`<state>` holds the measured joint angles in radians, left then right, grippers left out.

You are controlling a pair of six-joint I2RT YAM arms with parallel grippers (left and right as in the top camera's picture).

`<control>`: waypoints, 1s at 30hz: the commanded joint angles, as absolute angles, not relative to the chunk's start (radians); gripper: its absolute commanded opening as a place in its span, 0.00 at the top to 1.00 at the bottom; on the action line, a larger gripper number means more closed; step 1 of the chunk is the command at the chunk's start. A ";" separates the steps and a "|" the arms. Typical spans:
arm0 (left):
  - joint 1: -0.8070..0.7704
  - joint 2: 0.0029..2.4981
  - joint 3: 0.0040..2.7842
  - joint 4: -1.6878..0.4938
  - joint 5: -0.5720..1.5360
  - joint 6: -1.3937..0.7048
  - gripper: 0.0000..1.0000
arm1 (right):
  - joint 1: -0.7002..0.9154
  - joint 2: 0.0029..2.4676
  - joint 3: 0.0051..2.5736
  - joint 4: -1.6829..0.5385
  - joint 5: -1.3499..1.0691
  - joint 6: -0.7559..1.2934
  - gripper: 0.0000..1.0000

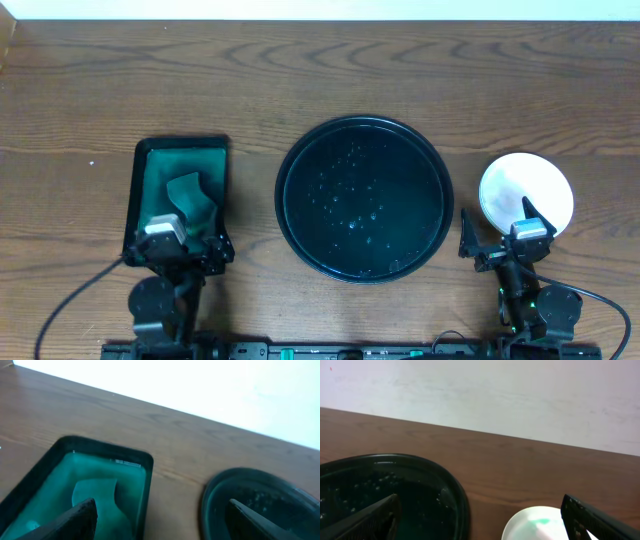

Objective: Clean dirty plates on tray and stack at the side

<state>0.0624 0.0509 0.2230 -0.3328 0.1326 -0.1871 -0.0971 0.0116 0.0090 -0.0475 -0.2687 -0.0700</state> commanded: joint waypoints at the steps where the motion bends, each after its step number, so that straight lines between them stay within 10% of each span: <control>1: 0.061 0.006 0.114 -0.303 0.148 -0.171 0.18 | -0.104 0.006 0.005 -0.049 -0.266 -0.068 0.01; 30: 0.059 0.004 0.004 -0.055 0.142 -0.176 0.18 | -0.104 0.006 0.005 -0.049 -0.266 -0.068 0.01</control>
